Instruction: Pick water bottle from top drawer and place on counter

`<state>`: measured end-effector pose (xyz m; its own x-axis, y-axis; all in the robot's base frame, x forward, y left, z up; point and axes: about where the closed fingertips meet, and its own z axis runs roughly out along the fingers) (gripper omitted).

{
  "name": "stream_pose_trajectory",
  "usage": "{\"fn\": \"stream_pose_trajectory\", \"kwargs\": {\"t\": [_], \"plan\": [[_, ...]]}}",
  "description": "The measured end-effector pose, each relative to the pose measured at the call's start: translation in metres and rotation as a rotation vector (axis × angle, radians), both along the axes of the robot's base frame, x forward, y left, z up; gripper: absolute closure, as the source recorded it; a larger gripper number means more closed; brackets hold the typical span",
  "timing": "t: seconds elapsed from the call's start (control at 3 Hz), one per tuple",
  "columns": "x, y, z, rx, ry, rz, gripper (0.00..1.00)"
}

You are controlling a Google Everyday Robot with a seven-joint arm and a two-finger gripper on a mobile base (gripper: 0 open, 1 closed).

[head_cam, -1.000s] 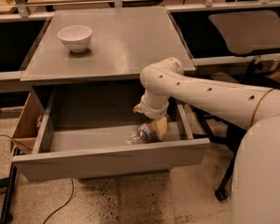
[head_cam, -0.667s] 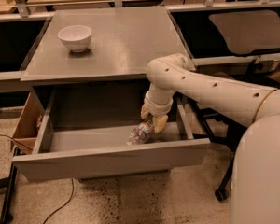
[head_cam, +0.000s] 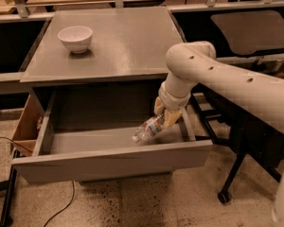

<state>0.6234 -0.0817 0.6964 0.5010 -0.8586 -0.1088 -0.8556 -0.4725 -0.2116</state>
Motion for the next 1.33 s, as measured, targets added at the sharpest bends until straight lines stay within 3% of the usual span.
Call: {"fn": "stream_pose_trajectory", "kwargs": {"t": [0.33,0.67,1.0,1.33], "plan": [[-0.023,-0.016,0.054,0.051,-0.014,-0.122,1.00],[-0.029,-0.017,0.110,0.092,-0.070,-0.244,1.00],[-0.013,-0.003,0.160,0.126,-0.151,-0.338,1.00],[0.021,0.015,0.199,0.154,-0.222,-0.421,1.00]]}}
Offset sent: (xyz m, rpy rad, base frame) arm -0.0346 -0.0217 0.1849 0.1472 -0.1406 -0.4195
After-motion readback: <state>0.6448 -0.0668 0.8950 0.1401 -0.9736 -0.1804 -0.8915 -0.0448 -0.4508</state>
